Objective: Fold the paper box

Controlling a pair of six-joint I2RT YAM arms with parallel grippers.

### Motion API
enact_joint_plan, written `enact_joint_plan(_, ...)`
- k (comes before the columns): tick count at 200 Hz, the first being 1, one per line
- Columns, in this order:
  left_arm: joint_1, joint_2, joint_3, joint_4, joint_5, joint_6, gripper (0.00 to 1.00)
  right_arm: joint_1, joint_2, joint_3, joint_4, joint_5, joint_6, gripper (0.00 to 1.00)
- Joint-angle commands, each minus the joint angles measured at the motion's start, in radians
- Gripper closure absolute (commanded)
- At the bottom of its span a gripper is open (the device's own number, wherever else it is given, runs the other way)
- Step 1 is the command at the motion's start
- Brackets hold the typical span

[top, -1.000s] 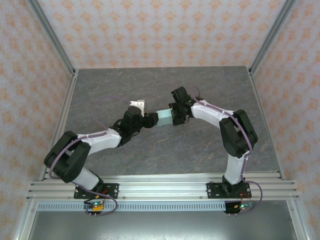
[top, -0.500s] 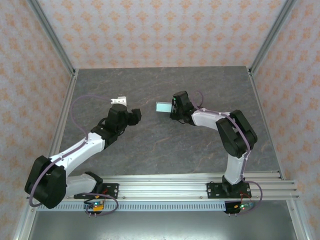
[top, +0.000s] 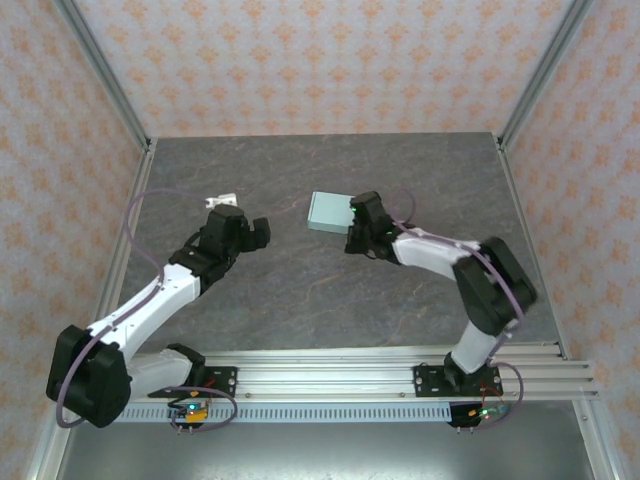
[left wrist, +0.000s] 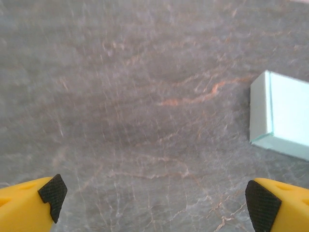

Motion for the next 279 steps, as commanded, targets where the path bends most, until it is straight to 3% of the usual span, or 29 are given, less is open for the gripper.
enact_joint_plan(1, -0.055, -0.121, 0.082, -0.043, -0.148, 0.169, 0.00, -0.053, -0.186, -0.024, -0.289, 0.102, -0.119, 0.05)
enact_joint_plan(25, -0.067, -0.209, 0.112, -0.037, -0.210, 0.272, 0.00, -0.081, -0.377, 0.044, -0.462, 0.315, -0.581, 0.01)
enact_joint_plan(55, -0.071, -0.335, 0.090, 0.044, -0.149, 0.385, 0.00, -0.084, -0.546, 0.074, -0.382, 0.487, -1.134, 0.01)
enact_joint_plan(73, -0.069, -0.354, 0.048, 0.124, -0.270, 0.390, 0.00, -0.087, -0.601, 0.064, -0.244, 0.541, -1.561, 0.01)
enact_joint_plan(88, -0.058, -0.324, 0.029, 0.167, -0.351, 0.379, 0.00, -0.117, -0.656, 0.007, -0.121, 0.652, -1.764, 0.00)
enact_joint_plan(110, -0.012, -0.239, -0.011, 0.213, -0.284, 0.430, 0.00, -0.235, -0.764, -0.210, 0.261, 0.551, -2.029, 0.01)
enact_joint_plan(117, 0.019, -0.210, -0.034, 0.235, -0.238, 0.435, 0.00, -0.277, -0.778, -0.258, 0.316, 0.561, -2.034, 0.01)
enact_joint_plan(132, 0.083, -0.171, -0.120, 0.328, -0.214, 0.380, 0.00, -0.373, -0.783, -0.271, 0.197, 0.543, -1.937, 0.01)
enact_joint_plan(146, 0.133, -0.151, -0.232, 0.466, -0.184, 0.353, 0.00, -0.431, -0.790, -0.379, 0.220, 0.538, -1.822, 0.01)
enact_joint_plan(165, 0.196, -0.126, -0.342, 0.581, -0.098, 0.318, 0.00, -0.479, -0.802, -0.571, 0.341, 0.534, -1.702, 0.01)
enact_joint_plan(192, 0.258, -0.071, -0.411, 0.650, -0.088, 0.318, 0.00, -0.490, -0.757, -0.779, 0.591, 0.483, -1.719, 0.01)
enact_joint_plan(209, 0.316, -0.026, -0.430, 0.697, -0.002, 0.332, 0.00, -0.492, -0.631, -0.777, 0.655, 0.444, -1.799, 0.01)
enact_joint_plan(227, 0.330, 0.034, -0.447, 0.791, 0.035, 0.358, 0.00, -0.508, -0.499, -0.765, 0.812, 0.369, -1.843, 0.01)
enact_joint_plan(268, 0.392, 0.173, -0.389, 0.880, 0.157, 0.360, 0.00, -0.511, -0.156, -0.653, 0.966, 0.245, -1.901, 0.01)
enact_joint_plan(279, 0.405, 0.244, -0.410, 1.005, 0.186, 0.338, 0.00, -0.512, -0.119, -0.629, 0.958, 0.207, -1.919, 0.01)
